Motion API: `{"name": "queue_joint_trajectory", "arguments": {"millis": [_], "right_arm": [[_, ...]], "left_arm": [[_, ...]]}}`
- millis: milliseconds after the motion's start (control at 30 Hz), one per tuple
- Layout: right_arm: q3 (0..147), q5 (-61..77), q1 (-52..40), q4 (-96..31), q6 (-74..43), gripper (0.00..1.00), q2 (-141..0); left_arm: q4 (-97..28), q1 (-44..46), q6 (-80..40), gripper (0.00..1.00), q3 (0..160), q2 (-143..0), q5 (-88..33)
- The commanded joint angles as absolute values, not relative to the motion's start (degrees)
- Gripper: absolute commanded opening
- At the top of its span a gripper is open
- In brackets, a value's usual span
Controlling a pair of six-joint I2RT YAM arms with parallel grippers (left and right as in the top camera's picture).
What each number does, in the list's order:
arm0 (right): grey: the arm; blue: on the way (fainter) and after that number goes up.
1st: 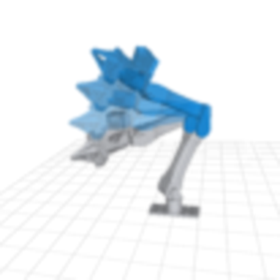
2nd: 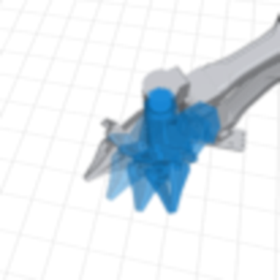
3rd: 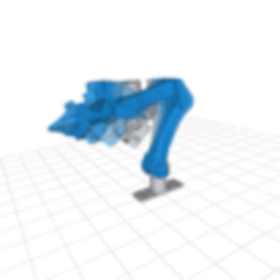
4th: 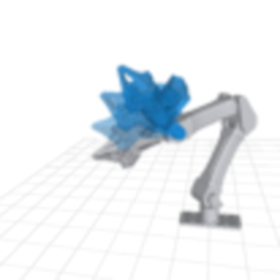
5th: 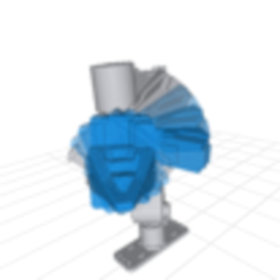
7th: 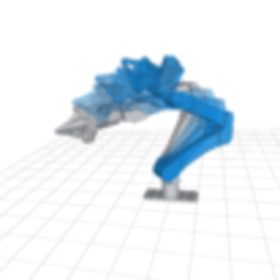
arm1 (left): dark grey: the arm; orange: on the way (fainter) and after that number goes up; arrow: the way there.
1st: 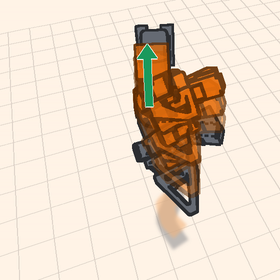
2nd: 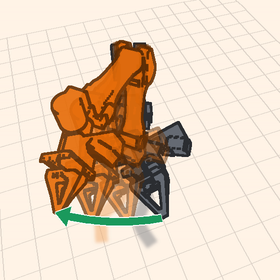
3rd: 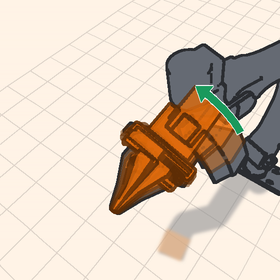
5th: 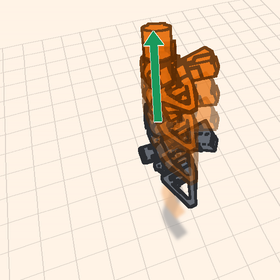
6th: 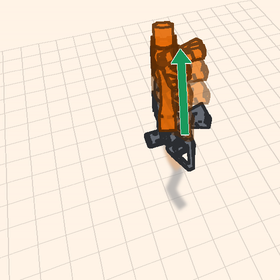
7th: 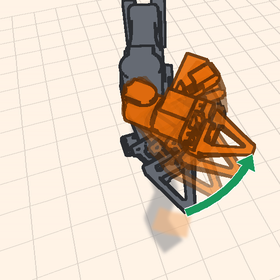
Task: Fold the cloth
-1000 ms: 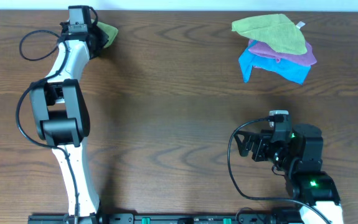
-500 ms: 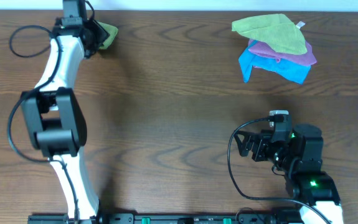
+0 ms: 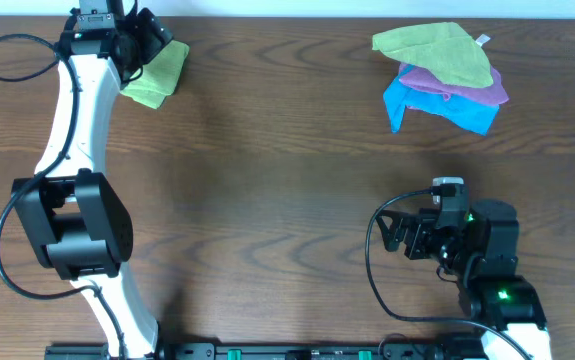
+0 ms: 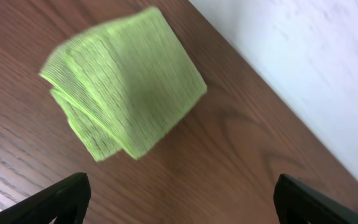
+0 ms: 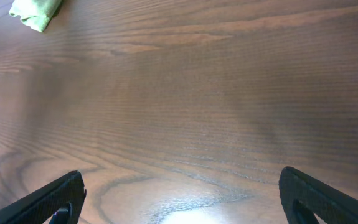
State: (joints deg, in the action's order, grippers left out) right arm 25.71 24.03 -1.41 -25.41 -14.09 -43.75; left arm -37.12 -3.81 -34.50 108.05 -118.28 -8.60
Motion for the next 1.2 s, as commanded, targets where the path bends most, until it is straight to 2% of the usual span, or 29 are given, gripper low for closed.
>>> {"name": "queue_joint_trajectory", "arguments": {"millis": [0,367,667,800,1033,1167], "right_arm": [[25.47,24.62,-0.93,-25.32,-14.76,0.99,-43.48],[25.47,24.64,-0.93,-25.32,-14.74,0.99,-43.48],[25.47,24.64,-0.93,-25.32,-14.76,0.99,-43.48],[25.47,24.62,-0.93,-25.32,-14.76,0.99,-43.48],[25.47,24.62,-0.93,-25.32,-14.74,0.99,-43.48],[25.47,24.62,-0.93,-25.32,-14.76,0.99,-43.48]], "left_arm": [[-38.46,-3.29,-31.64,0.96,109.25,-117.12,-14.39],[-43.55,-3.05,-26.26,0.95,109.23,-116.38,-19.57],[-53.93,-1.3,-18.61,0.95,106.63,-107.66,-14.57],[-51.51,-1.3,-18.39,0.96,97.23,-100.05,-11.46],[-34.48,-1.1,-18.13,0.95,69.89,-80.38,-10.28],[-31.29,-1.02,-17.54,0.95,58.43,-69.36,-7.51]]}}
